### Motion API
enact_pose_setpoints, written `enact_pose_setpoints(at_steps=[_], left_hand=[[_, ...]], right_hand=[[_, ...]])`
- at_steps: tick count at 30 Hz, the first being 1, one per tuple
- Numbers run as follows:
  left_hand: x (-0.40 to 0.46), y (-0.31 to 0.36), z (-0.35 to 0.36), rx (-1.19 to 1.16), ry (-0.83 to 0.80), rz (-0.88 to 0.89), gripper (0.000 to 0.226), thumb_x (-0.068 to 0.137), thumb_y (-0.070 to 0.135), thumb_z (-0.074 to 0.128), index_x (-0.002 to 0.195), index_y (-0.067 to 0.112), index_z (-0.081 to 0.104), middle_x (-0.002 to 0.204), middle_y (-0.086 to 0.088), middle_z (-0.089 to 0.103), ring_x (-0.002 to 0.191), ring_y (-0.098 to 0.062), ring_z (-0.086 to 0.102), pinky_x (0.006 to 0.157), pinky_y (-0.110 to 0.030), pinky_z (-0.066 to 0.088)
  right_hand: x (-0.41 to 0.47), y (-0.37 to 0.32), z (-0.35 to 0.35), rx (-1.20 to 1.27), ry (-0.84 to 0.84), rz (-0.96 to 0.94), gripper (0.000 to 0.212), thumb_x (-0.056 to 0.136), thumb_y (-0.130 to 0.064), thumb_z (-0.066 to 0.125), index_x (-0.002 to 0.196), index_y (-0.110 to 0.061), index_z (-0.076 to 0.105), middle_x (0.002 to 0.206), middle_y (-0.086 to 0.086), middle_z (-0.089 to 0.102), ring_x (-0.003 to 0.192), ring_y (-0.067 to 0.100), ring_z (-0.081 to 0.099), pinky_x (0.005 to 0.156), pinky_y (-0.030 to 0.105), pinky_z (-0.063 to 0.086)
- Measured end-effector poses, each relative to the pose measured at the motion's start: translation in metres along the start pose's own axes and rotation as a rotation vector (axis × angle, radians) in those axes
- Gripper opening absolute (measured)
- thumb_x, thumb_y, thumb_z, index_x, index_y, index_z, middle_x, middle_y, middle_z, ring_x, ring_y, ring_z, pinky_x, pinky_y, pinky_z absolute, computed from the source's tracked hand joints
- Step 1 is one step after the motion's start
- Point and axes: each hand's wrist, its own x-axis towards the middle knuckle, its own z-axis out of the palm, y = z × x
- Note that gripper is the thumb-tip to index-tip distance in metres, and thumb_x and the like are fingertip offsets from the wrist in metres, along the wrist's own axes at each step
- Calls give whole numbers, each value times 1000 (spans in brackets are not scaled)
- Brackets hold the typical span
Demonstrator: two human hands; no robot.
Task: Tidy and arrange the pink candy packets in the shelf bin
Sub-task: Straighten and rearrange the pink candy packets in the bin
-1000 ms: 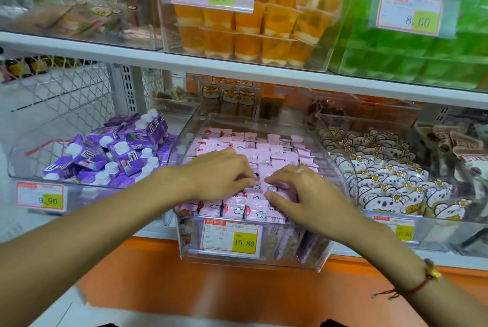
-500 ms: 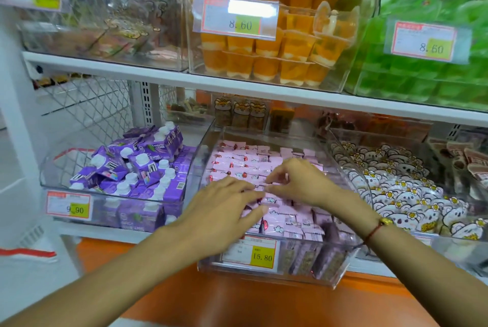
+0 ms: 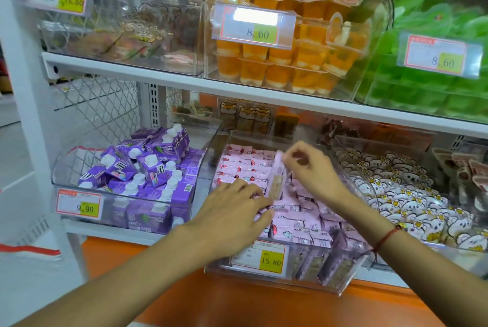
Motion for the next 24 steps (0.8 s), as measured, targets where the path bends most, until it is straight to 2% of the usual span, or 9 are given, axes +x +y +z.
enact_pose_setpoints(at_steps=[4, 6, 8, 10, 13, 15, 20, 22, 24], left_hand=[[-3, 0, 1, -54, 34, 16, 46, 101, 47, 22, 140, 33, 41, 139, 13, 43, 126, -10, 34, 101, -28, 28], [-4, -2, -3, -195, 108, 17, 39, 102, 40, 26, 135, 34, 46, 136, 15, 46, 124, -7, 38, 99, -26, 32], [-4, -5, -10, -397, 276, -43, 30, 101, 31, 37, 127, 34, 53, 126, 18, 50, 115, -3, 46, 92, -22, 38], [-4, -6, -18, -537, 438, -77, 32, 96, 15, 48, 121, 35, 53, 120, 24, 48, 108, 5, 46, 89, -15, 38], [-7, -2, -24, -654, 436, 16, 62, 75, -9, 54, 114, 38, 50, 121, 26, 46, 116, 7, 44, 88, -4, 35], [-10, 3, -21, -621, 402, 75, 64, 66, -3, 54, 113, 40, 49, 124, 25, 46, 121, 4, 42, 92, -7, 35], [-13, 5, -20, -511, 472, 98, 42, 78, 9, 73, 110, 32, 59, 114, 21, 55, 112, 1, 51, 90, -16, 40], [-14, 4, -24, -608, 478, 59, 35, 81, 15, 72, 110, 33, 62, 111, 23, 60, 107, 2, 54, 88, -14, 43], [-13, 6, -28, -842, 454, -59, 28, 84, 22, 68, 109, 33, 65, 104, 20, 66, 100, 1, 60, 85, -16, 49]], right_hand=[[-13, -18, -11, 63, 412, -137, 11, 95, -18, 51, 85, -19, 54, 80, -8, 60, 74, 9, 55, 64, 19, 44], [-22, -23, -15, 182, 564, -157, 14, 97, -18, 49, 84, -24, 51, 81, -5, 59, 75, 16, 57, 66, 25, 49], [-30, -22, -17, 340, 612, -79, 15, 98, -19, 48, 83, -23, 51, 83, 4, 60, 77, 21, 59, 68, 33, 53], [-37, -17, -15, 485, 570, 77, 16, 98, -19, 48, 82, -19, 52, 82, 2, 61, 75, 11, 60, 70, 27, 53], [-45, -9, -11, 623, 425, 279, 15, 98, -18, 46, 87, -12, 54, 85, 2, 63, 78, 10, 61, 70, 20, 53], [-47, -8, -10, 702, 378, 333, 14, 98, -15, 45, 90, -8, 54, 88, 6, 64, 74, 7, 63, 63, 15, 51], [-52, -16, -10, 828, 314, 373, 20, 97, -14, 47, 81, -10, 57, 86, 7, 67, 69, 6, 64, 58, 14, 51], [-53, -17, -12, 854, 245, 407, 19, 97, -20, 50, 84, -11, 58, 87, 6, 67, 71, 11, 64, 64, 19, 55], [-54, -14, -15, 713, 204, 432, 19, 95, -33, 51, 92, -15, 57, 97, 1, 65, 83, 13, 66, 81, 29, 55]])
